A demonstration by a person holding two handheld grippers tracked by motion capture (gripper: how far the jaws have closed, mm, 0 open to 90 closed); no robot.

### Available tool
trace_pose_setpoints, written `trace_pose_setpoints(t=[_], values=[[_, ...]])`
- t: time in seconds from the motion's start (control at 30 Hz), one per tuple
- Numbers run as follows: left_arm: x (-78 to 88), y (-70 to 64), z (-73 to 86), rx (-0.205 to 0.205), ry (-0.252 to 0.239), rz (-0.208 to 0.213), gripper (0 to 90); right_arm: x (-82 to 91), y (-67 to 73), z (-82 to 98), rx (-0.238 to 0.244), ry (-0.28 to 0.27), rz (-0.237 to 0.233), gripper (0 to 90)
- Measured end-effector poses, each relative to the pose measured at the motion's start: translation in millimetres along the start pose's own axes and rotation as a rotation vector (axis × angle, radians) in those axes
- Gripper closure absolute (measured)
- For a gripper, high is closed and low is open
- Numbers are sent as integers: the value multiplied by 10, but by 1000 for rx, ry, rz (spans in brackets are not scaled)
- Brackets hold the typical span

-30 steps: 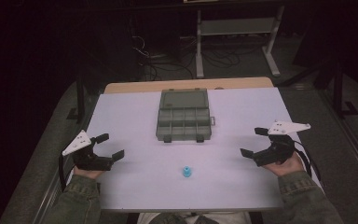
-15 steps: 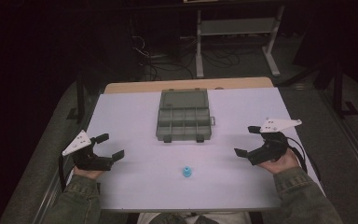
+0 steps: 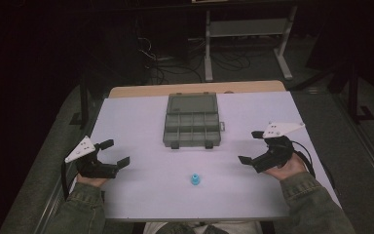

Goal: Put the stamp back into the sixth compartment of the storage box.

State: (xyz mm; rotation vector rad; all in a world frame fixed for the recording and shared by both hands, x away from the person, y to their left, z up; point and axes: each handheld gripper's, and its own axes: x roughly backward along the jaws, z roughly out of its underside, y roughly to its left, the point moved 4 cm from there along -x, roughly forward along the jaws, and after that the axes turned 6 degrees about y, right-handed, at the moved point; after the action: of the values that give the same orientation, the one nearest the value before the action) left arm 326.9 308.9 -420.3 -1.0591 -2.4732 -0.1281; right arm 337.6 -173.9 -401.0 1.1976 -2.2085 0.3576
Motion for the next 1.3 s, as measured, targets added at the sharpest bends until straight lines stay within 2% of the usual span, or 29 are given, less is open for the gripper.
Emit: trace_pose_setpoints(t=[0.7, 1.3], values=[[-2, -4, 0, 0, -1, 1, 0, -149, 119, -122, 43, 47, -50, 0], [-1, -7, 0, -7, 1, 1, 0, -352, 272, -257, 90, 81, -103, 0]])
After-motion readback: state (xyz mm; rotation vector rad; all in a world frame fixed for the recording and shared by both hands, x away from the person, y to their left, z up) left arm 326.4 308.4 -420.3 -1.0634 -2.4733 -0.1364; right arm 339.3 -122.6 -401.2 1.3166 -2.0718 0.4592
